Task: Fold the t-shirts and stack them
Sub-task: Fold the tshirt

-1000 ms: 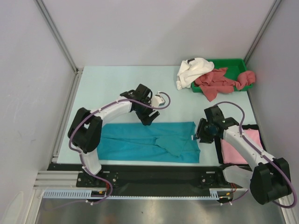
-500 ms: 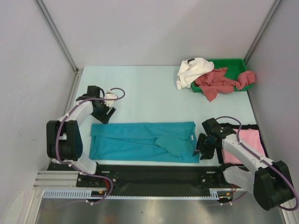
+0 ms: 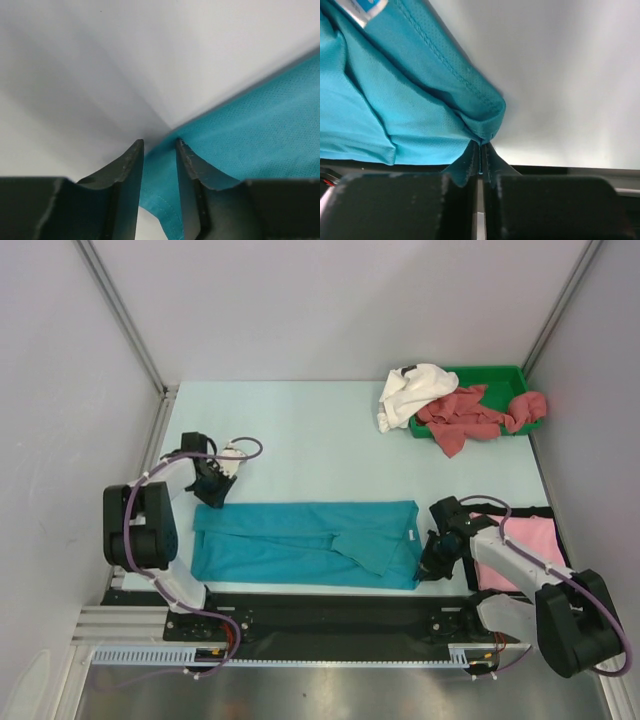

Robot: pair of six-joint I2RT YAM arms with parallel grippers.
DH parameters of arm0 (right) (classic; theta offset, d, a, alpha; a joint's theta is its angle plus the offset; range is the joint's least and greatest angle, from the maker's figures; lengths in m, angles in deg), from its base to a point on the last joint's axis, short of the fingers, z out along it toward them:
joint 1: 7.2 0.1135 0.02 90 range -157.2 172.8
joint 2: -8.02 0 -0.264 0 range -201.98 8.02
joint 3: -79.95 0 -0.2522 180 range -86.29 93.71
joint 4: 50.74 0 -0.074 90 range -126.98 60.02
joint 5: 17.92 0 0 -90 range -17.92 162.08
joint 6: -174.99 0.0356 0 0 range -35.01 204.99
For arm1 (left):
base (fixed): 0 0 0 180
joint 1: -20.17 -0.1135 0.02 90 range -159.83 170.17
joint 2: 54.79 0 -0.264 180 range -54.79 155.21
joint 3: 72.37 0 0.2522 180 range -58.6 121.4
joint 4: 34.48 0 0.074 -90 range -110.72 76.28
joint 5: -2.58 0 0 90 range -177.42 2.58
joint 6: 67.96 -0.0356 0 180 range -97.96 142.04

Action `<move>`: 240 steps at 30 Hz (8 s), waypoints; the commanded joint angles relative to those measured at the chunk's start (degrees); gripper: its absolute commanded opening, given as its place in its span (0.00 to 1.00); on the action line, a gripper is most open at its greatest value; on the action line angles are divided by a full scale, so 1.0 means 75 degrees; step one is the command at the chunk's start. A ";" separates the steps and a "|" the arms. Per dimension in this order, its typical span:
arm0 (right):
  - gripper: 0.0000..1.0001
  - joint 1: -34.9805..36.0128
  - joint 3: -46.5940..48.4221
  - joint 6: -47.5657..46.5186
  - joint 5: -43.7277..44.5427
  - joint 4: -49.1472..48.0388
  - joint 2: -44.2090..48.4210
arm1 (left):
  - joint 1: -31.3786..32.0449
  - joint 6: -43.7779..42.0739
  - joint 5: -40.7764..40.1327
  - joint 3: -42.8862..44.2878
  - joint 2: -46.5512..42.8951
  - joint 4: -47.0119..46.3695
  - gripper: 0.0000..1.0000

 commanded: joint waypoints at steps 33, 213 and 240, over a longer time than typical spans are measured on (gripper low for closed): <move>0.00 -0.0312 1.2712 -0.3230 0.1512 0.0954 -1.0380 | 0.2637 -0.1143 0.3010 -0.2269 -0.1249 0.2125 0.13; 0.00 -0.0147 0.7228 -0.0653 -0.0841 -0.2477 -0.6799 | 0.4244 -0.1730 0.0550 0.2875 0.1306 -0.0898 0.00; 0.36 0.0321 0.6032 -0.0911 -0.0466 -0.3391 -0.5439 | 0.3785 -0.0026 0.1192 0.4026 0.1097 -0.0057 0.47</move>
